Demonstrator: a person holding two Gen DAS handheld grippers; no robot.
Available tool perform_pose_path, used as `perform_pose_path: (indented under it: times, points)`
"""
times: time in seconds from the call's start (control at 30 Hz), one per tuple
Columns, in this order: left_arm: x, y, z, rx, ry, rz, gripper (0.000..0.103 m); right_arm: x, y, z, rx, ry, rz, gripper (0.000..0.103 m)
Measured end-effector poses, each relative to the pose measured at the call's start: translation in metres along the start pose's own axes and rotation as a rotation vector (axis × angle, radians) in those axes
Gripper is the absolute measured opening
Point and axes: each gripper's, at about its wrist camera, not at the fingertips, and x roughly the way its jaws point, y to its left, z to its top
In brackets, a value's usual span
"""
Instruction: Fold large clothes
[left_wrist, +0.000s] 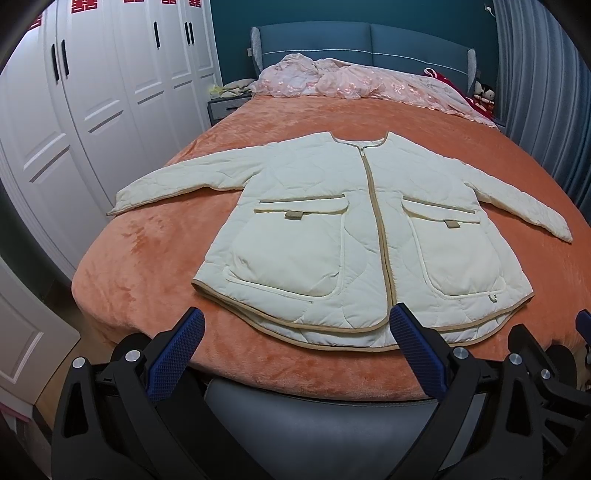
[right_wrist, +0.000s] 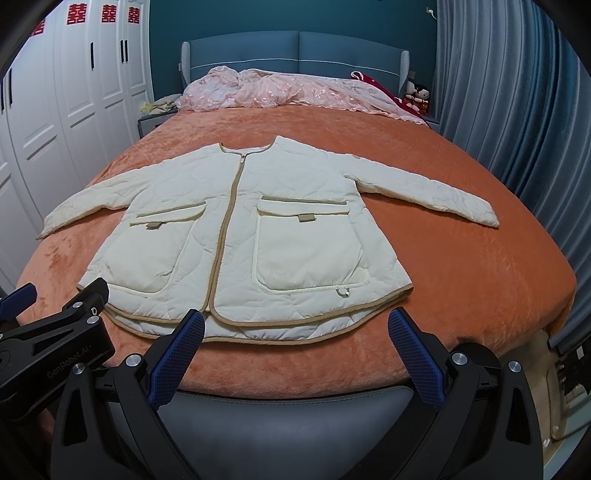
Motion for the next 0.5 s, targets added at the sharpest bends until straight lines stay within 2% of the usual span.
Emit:
perform_pose_path:
  times: [0.5]
  points:
    - [0.0002,0.0009,0.0022,-0.012,0.007,0.005,0.098,-0.003,0.0011,0.0013,-0.004,-0.003,-0.001,0.098]
